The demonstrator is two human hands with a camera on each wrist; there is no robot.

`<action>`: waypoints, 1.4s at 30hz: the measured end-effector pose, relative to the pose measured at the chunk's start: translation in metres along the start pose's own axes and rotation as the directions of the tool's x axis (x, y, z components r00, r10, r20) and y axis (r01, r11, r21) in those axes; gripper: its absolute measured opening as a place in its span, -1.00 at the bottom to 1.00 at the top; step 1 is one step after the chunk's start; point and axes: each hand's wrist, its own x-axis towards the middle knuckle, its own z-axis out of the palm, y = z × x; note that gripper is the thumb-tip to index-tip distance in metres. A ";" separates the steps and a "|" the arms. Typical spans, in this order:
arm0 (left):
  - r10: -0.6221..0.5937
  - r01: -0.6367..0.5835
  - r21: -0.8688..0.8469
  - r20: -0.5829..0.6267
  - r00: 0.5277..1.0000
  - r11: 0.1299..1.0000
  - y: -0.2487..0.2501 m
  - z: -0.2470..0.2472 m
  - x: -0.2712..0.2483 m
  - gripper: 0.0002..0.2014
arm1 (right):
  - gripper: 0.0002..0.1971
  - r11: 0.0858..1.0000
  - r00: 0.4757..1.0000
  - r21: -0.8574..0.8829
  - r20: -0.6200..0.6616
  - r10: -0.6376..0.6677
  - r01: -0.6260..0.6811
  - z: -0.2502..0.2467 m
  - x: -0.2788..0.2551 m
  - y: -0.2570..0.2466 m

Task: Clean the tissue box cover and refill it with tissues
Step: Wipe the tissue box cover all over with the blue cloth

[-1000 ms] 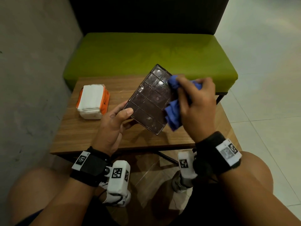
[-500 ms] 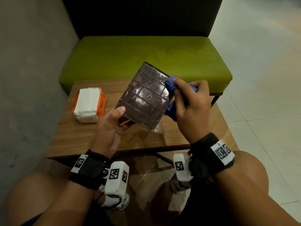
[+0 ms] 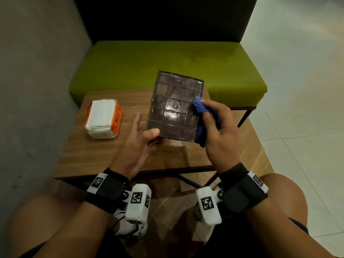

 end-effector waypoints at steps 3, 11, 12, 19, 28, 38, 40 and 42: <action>-0.077 0.067 0.130 0.071 0.995 0.989 0.003 -0.005 -0.002 0.23 | -0.74 0.998 0.998 0.053 0.061 -0.018 0.015 -0.008 0.007 0.002; -0.208 0.196 0.148 0.066 0.976 0.969 0.020 -0.006 -0.001 -0.01 | -0.73 0.995 0.959 0.024 0.265 -0.104 0.101 -0.021 0.018 0.001; -0.208 0.199 0.162 0.037 0.978 0.966 0.022 -0.005 0.000 -0.04 | -0.72 0.994 0.953 0.020 0.283 -0.107 0.106 -0.022 0.019 0.001; -0.254 0.242 0.224 0.026 0.967 0.944 0.022 -0.012 0.005 0.00 | -0.72 0.984 0.921 -0.102 0.379 -0.096 0.145 -0.028 0.024 -0.004; 0.018 0.012 0.159 -0.189 0.982 0.987 0.015 0.004 0.012 -0.08 | -0.66 0.888 0.978 -0.411 0.113 -0.175 0.206 -0.003 -0.012 -0.004; 0.152 -0.140 0.068 -0.233 0.961 0.988 0.021 0.016 0.010 -0.11 | -0.79 0.841 0.946 -0.447 0.033 -0.324 0.304 0.003 -0.003 -0.005; 0.151 -0.140 0.060 -0.245 0.958 0.988 0.024 0.019 0.010 -0.12 | -0.78 0.838 0.948 -0.453 0.054 -0.314 0.303 0.010 -0.008 -0.010; 0.160 -0.150 0.056 -0.255 0.954 0.987 0.026 0.020 0.010 -0.11 | -0.75 0.788 0.901 -0.446 0.287 -0.325 0.426 0.021 -0.033 -0.015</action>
